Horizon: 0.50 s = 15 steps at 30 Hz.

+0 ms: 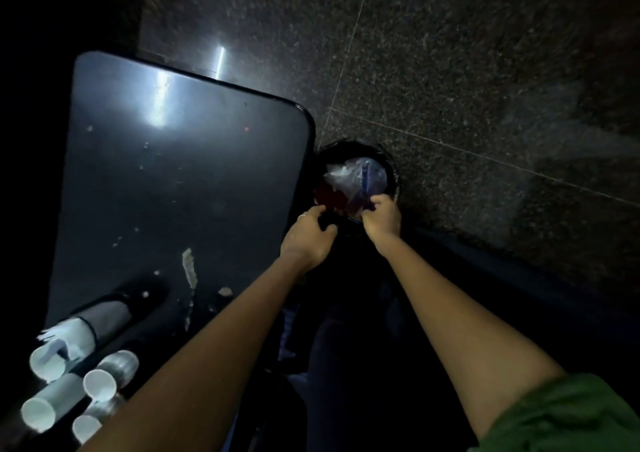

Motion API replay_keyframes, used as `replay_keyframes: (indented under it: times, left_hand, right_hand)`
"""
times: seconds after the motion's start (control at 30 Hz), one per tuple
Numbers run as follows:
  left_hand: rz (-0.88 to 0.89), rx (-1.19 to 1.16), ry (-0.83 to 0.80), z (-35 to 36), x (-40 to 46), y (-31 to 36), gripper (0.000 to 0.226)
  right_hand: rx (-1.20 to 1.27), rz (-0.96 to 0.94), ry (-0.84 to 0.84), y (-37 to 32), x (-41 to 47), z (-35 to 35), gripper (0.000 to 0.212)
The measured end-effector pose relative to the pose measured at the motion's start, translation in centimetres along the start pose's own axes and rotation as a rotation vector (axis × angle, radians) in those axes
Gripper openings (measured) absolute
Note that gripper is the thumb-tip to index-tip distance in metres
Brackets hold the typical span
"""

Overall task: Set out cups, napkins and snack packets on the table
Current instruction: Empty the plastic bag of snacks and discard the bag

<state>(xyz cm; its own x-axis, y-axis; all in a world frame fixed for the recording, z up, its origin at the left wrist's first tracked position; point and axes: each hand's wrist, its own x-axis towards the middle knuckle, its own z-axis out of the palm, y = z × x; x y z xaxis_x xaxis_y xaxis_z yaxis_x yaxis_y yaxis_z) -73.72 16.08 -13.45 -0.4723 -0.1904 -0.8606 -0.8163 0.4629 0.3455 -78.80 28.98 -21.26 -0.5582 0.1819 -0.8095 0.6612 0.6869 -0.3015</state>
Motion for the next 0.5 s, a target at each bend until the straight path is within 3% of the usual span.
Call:
replay_keyframes:
  times: [0.27, 0.5]
  left_hand:
    - [0.067, -0.036, 0.079, -1.4, -7.4, 0.6, 0.052]
    - [0.053, -0.156, 0.235, -3.4, -15.6, -4.7, 0.050]
  right_hand:
    - [-0.088, -0.255, 0.073, -0.9, -9.3, -2.5, 0.028]
    - [-0.290, -0.598, 0.055, -1.4, -18.1, -2.1, 0.027]
